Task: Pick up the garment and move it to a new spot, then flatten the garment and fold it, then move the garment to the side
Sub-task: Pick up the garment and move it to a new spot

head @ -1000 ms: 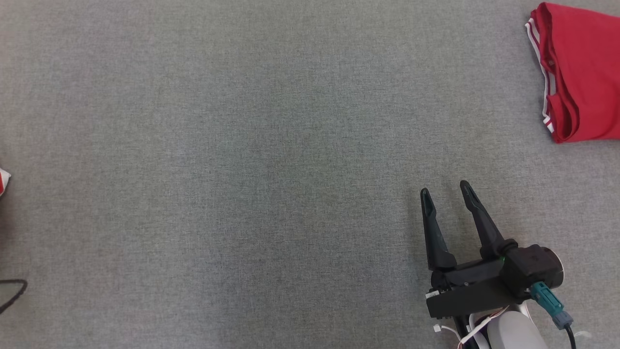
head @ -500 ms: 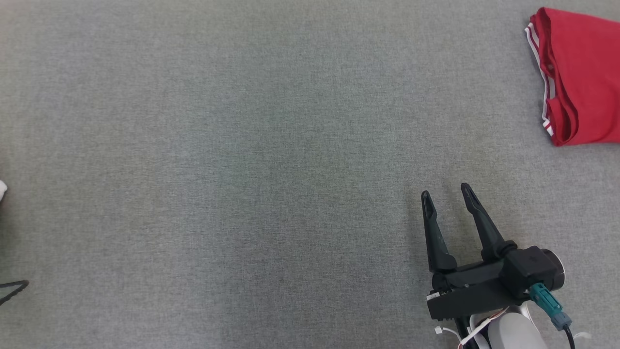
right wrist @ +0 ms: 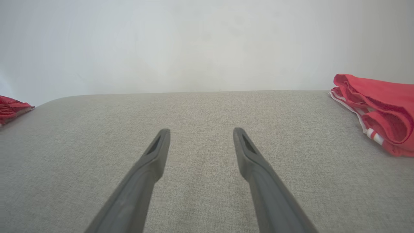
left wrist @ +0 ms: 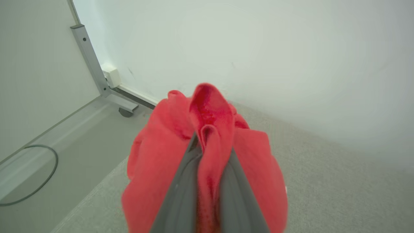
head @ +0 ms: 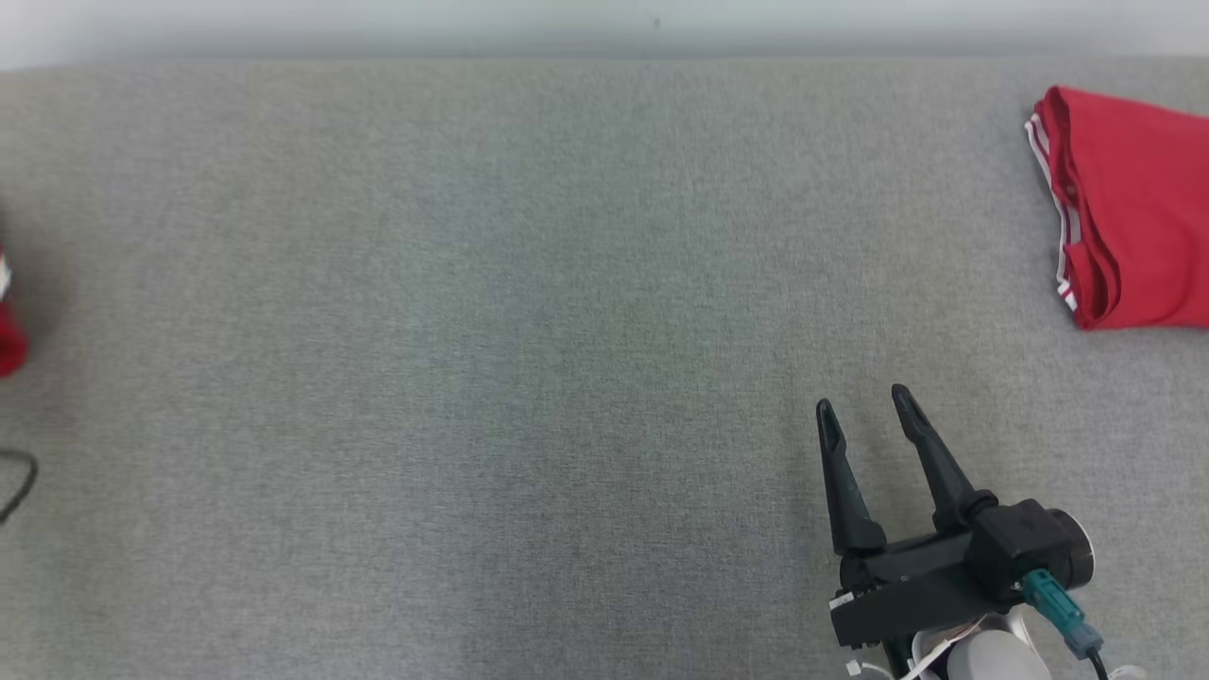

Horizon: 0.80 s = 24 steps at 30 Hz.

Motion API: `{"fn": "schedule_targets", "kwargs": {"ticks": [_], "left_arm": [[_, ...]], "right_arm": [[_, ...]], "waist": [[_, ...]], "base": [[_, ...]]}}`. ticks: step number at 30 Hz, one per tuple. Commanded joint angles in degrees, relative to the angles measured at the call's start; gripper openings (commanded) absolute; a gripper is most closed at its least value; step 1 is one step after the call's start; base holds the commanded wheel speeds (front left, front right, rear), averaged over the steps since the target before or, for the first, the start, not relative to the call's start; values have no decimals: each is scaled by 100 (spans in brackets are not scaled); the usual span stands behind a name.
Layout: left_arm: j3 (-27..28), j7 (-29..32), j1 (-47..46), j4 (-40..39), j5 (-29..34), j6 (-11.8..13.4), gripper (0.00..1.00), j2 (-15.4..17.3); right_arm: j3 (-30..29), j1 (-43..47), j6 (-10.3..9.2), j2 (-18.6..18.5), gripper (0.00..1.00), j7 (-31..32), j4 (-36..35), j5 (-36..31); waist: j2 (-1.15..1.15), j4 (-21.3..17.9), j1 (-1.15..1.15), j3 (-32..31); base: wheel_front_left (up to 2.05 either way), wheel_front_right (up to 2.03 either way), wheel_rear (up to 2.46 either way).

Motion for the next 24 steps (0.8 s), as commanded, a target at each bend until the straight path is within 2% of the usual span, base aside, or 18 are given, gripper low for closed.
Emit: {"fn": "schedule_targets", "kwargs": {"ticks": [1, 7, 15, 24], "left_arm": [[-79, -143, -163, -155, -84, -52, 0, -75], [-549, -373, -448, -856, -264, -110, 0, -155], [-1240, -133, -339, -2141, -755, -97, 0, -332], [-1701, 270, -15, -3651, -1037, -23, 0, -830]], "right_arm": [[17, 105, -15, 10, 100, -7, 21, 26], [50, 157, -15, 10, 100, -7, 64, 76], [48, 276, -15, 10, 100, -7, 72, 152], [82, 341, -15, 10, 100, -7, 103, 293]], "waist": [[0, 101, 0, -183], [0, 27, 0, -414], [0, -216, 0, -558], [0, -707, 0, -677]], "base": [[0, 0, 0], [0, 0, 0], [0, 0, 0], [0, 0, 0]]}}
